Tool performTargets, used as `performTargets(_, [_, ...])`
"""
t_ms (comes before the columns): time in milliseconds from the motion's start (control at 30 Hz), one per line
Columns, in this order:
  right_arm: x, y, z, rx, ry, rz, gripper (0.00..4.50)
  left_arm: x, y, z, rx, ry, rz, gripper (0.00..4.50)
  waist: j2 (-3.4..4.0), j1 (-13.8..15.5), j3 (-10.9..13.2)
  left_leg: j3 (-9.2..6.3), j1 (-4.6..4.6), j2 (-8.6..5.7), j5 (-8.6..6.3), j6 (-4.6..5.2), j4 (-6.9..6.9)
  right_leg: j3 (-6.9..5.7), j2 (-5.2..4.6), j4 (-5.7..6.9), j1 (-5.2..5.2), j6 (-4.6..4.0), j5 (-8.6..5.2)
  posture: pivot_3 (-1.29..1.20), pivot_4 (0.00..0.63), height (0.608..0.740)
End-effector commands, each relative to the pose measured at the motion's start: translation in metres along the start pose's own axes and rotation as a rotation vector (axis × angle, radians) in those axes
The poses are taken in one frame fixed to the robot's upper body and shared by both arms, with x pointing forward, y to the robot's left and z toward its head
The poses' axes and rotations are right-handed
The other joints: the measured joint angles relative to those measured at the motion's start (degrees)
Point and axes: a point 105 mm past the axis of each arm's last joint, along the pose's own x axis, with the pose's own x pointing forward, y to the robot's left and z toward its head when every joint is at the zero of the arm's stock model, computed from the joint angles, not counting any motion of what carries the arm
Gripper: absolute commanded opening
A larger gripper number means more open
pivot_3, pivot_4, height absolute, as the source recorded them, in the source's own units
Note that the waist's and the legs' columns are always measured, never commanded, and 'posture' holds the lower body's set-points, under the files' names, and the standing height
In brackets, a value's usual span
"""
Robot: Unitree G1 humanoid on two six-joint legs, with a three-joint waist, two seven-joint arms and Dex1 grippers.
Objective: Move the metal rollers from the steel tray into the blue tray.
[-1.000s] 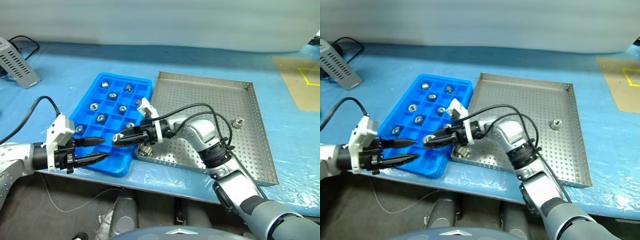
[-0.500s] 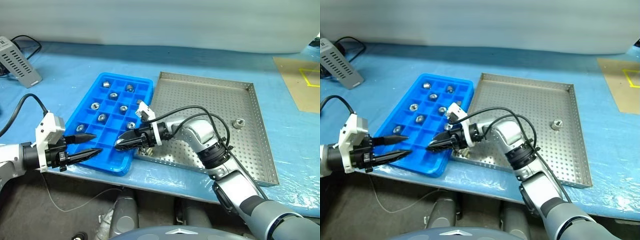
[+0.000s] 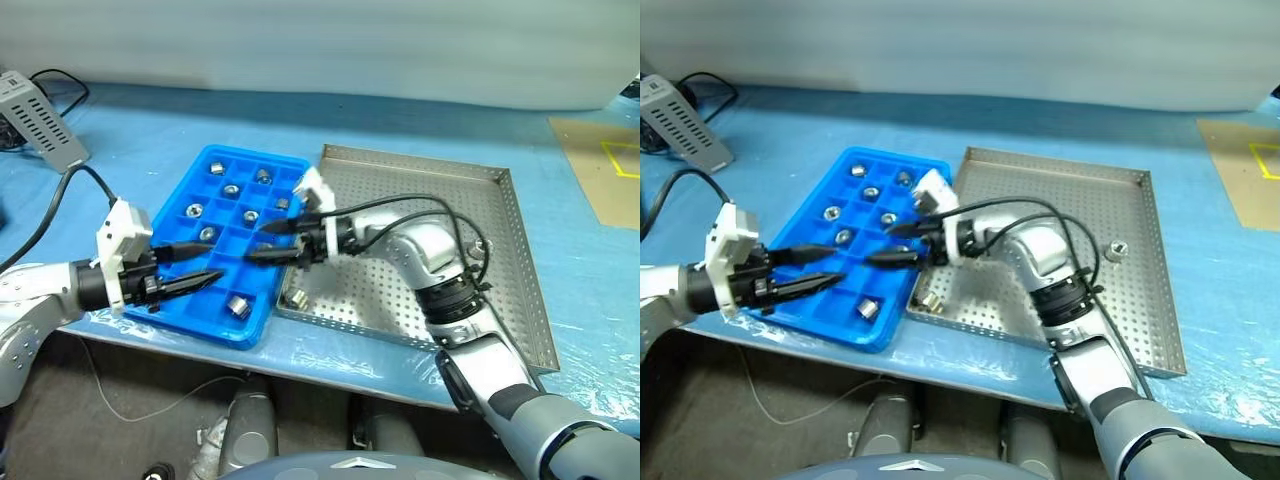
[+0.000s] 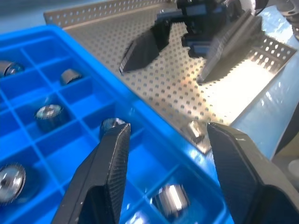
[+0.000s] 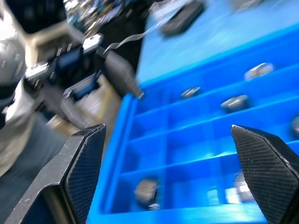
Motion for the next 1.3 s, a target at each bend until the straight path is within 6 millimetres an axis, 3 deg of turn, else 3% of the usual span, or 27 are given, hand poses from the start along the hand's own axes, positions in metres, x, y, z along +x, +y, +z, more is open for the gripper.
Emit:
performTargets(33, [-0.046, -0.024, 0.026, -0.067, -0.151, -0.181, 4.48, 0.024, -0.005, 0.004, -0.014, -0.05, -0.054, 2.74, -0.02, -0.06, -0.02, -0.01, 0.02, -0.03, 0.0, 0.0, 0.02, 0.01, -0.01, 0.01, 0.05, 0.01, 0.01, 0.02, 0.15, 0.74])
performTargets(267, [-0.128, -0.068, -0.003, -0.213, -0.085, -0.596, 4.48, 0.086, 0.011, 0.006, -0.051, -0.117, -0.094, 2.74, 0.02, -1.61, -0.1, -0.02, 0.09, -0.03, 0.04, 0.01, 0.19, 0.09, 0.03, 0.08, 0.15, 0.1, 0.09, -0.14, 0.15, 0.74])
performTargets(400, [-0.161, -0.086, -0.016, -0.23, -0.092, -0.802, 4.48, 0.114, 0.001, 0.015, -0.043, -0.148, -0.209, 2.74, 0.02, -3.75, -0.1, 0.01, 0.04, -0.07, -0.06, 0.19, 0.49, 0.23, 0.02, 0.08, 0.17, 0.18, 0.16, -0.22, 0.15, 0.74])
performTargets(533, [-0.193, -0.1, -0.033, -0.192, -0.105, -0.991, 4.48, 0.131, -0.008, 0.018, -0.026, -0.152, -0.29, 2.74, 0.03, -5.42, -0.11, 0.08, 0.01, -0.05, -0.25, 0.51, 0.8, 0.3, 0.02, 0.08, 0.21, 0.18, 0.17, -0.28, 0.15, 0.74])
performTargets(733, [-0.24, -0.117, -0.067, -0.114, -0.096, -1.234, 4.48, 0.142, -0.009, 0.018, -0.02, -0.151, -0.341, 2.74, 0.03, -6.8, -0.11, 0.19, 0.03, -0.05, -0.44, 0.82, 1.11, 0.4, 0.01, 0.07, 0.3, 0.22, 0.2, -0.33, 0.15, 0.74])
performTargets(1167, [-0.235, -0.136, -0.129, 0.056, -0.004, -1.276, 4.48, 0.142, -0.009, 0.015, -0.014, -0.14, -0.344, 2.74, 0.09, -7.79, -0.14, 0.21, 0.1, -0.07, -0.93, 1.62, 1.76, 0.35, -0.14, -0.07, 0.92, 0.25, 0.23, -0.31, 0.15, 0.74])
performTargets(1300, [-0.236, -0.137, -0.137, 0.087, 0.003, -1.275, 4.48, 0.14, -0.007, 0.012, -0.019, -0.136, -0.333, 2.74, 0.08, -7.86, -0.15, 0.21, 0.3, -0.13, -1.02, 1.75, 1.86, 0.4, -0.19, -0.19, 1.22, 0.25, 0.23, -0.31, 0.15, 0.74])
